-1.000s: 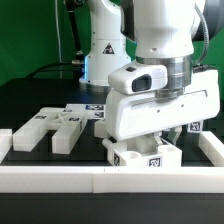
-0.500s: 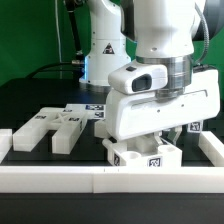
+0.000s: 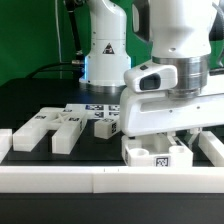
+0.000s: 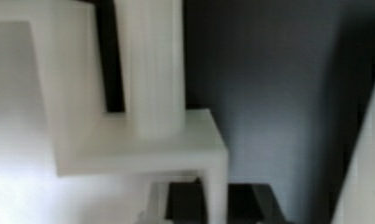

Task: Assemble chair

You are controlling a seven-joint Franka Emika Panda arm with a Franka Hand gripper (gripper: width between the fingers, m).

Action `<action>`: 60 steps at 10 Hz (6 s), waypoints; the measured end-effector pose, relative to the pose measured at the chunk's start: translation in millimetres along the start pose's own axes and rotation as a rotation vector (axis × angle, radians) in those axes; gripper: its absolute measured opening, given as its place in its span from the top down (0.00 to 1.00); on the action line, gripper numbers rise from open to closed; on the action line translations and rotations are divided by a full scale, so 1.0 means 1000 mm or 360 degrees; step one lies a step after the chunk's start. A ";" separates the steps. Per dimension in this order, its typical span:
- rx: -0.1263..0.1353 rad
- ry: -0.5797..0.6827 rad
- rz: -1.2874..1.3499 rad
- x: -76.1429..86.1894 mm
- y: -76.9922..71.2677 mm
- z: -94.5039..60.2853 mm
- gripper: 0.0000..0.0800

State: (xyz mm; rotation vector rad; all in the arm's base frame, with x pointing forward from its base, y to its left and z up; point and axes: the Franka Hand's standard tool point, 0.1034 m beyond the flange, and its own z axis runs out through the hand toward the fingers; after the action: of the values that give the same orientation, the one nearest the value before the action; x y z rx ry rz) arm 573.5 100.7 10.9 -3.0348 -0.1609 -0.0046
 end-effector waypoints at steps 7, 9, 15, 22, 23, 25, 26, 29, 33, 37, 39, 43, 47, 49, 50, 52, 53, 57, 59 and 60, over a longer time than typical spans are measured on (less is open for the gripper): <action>0.0004 -0.0040 0.0155 0.038 -0.022 -0.002 0.95; 0.0000 -0.0040 0.0157 0.038 -0.019 -0.001 0.95; -0.0069 -0.0036 0.0159 0.034 0.007 -0.008 0.22; -0.0062 -0.0045 -0.0006 0.001 0.020 -0.054 0.19; -0.0067 -0.0040 -0.0022 -0.012 0.020 -0.059 0.19; -0.0080 -0.0010 -0.0119 -0.036 0.028 -0.062 0.19; -0.0079 -0.0018 -0.0111 -0.038 0.028 -0.060 0.19; -0.0068 -0.0025 -0.0054 -0.041 0.029 -0.057 0.19; -0.0063 -0.0076 0.0035 -0.076 0.037 -0.039 0.19; -0.0036 -0.0225 0.0025 -0.089 0.039 -0.031 0.19; -0.0044 -0.0386 0.0092 -0.091 0.038 -0.028 0.19; 0.0010 -0.0832 0.0105 -0.100 0.031 -0.027 0.19; 0.0044 -0.1281 0.0130 -0.108 0.032 -0.020 0.19; 0.0057 -0.1439 0.0142 -0.109 0.036 -0.014 0.19; 0.0058 -0.1439 0.0136 -0.110 0.035 -0.011 0.19; 0.0057 -0.1432 0.0136 -0.113 0.036 -0.006 0.19; 0.0057 -0.1439 0.0136 -0.115 0.036 -0.005 0.19; 0.0054 -0.1454 0.0142 -0.124 0.035 0.002 0.35; 0.0055 -0.1455 0.0139 -0.125 0.035 0.002 0.52; 0.0055 -0.1455 0.0139 -0.125 0.035 0.002 0.64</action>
Offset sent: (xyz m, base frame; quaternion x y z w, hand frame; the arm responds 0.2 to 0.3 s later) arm 0.0342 0.0201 0.0068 0.0136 -0.0313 0.0574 0.9978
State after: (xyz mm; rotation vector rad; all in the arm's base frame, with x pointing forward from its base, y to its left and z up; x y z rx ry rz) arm 453.2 53.3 4.4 -2.7460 -0.0860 1.3537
